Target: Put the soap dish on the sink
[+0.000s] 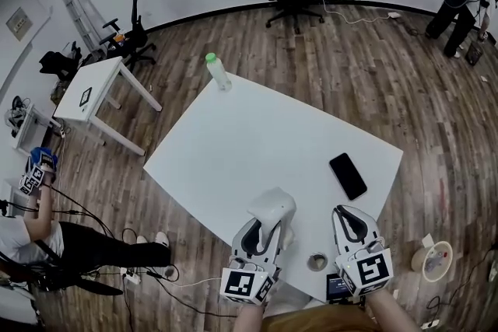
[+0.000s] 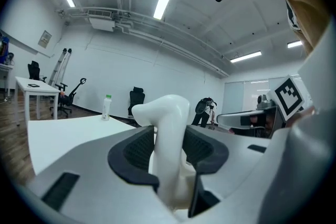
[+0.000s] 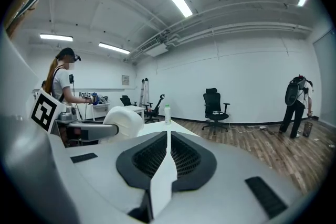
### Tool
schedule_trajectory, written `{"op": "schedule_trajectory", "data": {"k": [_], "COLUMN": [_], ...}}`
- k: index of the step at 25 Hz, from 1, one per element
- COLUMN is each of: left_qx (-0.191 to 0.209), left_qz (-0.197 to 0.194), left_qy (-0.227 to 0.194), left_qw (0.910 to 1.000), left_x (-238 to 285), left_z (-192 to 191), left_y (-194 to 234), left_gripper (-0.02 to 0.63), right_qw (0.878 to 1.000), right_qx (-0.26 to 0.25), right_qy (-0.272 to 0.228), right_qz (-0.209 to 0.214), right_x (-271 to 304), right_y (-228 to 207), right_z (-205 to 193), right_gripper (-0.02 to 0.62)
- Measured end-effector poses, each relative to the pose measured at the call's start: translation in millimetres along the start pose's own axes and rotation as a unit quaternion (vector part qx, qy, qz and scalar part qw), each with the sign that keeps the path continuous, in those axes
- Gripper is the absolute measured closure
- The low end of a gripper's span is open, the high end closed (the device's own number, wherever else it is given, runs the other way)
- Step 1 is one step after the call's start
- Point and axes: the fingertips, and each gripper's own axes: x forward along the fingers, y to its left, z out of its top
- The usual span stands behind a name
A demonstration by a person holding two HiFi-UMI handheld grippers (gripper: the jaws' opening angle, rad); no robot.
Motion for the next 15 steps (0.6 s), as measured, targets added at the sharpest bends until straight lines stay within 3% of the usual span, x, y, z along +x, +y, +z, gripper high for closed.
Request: {"op": "schedule_trajectory", "data": {"k": [15], "left_qx": [-0.052], "left_qz": [-0.009], "left_qy": [0.071], "left_qw": [0.9961], "left_x": [21], "left_z": [-76], "left_y": [6], "left_gripper": [0.440], "right_qw": [0.996], "right_qx": [0.014], "right_qy": [0.090], "right_qz": [0.000], "right_x": [18], "right_y": [-4], "right_z": [-78], "right_gripper": [0.584]}}
